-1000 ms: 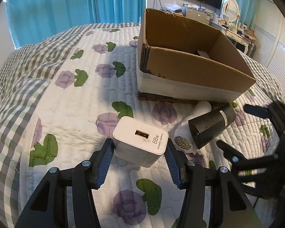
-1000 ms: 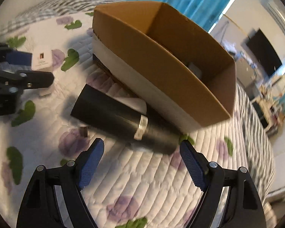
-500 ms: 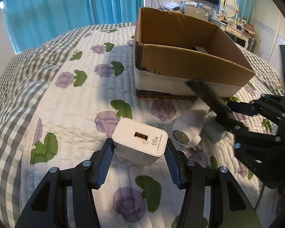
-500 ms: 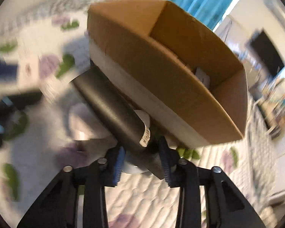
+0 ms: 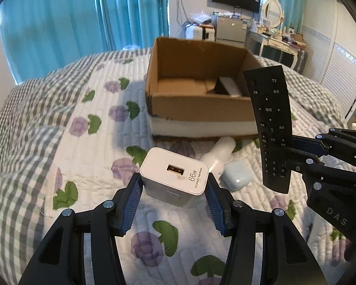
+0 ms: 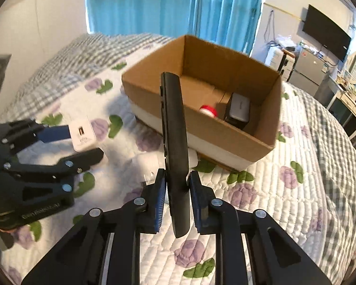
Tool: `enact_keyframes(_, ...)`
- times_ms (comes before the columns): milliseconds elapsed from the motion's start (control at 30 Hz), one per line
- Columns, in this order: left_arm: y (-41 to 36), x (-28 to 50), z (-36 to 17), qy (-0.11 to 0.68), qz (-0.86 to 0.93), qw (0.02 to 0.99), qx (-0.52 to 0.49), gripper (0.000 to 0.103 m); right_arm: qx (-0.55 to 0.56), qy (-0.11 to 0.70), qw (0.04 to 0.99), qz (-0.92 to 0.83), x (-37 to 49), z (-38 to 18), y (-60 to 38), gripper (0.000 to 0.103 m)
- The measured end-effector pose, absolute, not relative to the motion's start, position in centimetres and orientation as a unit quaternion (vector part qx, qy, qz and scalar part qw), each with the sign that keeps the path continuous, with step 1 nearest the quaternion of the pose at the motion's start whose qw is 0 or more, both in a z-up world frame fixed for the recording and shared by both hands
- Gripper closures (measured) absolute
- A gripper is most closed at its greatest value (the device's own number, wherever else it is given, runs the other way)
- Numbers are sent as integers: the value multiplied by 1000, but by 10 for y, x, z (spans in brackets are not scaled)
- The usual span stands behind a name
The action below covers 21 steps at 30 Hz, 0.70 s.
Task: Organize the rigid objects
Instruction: 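Carry the charger and remote over the box and open both tools to drop them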
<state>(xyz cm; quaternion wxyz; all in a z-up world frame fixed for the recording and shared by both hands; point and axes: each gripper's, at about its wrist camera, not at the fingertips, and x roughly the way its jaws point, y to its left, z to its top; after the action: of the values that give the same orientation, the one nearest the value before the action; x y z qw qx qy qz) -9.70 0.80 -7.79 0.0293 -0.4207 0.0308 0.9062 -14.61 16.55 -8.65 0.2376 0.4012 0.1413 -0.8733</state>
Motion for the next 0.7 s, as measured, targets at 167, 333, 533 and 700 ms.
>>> enact_keyframes(167, 13, -104, -52, 29, 915, 43, -401, 49, 391, 124, 228, -883, -140, -61, 174, 84)
enact_keyframes(333, 18, -123, -23, 31, 923, 53, -379, 49, 371, 122, 213, -895, -149, -29, 182, 84)
enact_keyframes(533, 25, -162, 16, 45, 935, 56, -348, 49, 342, 122, 202, -910, -170, 9, 190, 84)
enact_keyframes(700, 32, -208, 28, 58, 937, 48, -341, 49, 320, 119, 194, -920, -200, 34, 192, 84)
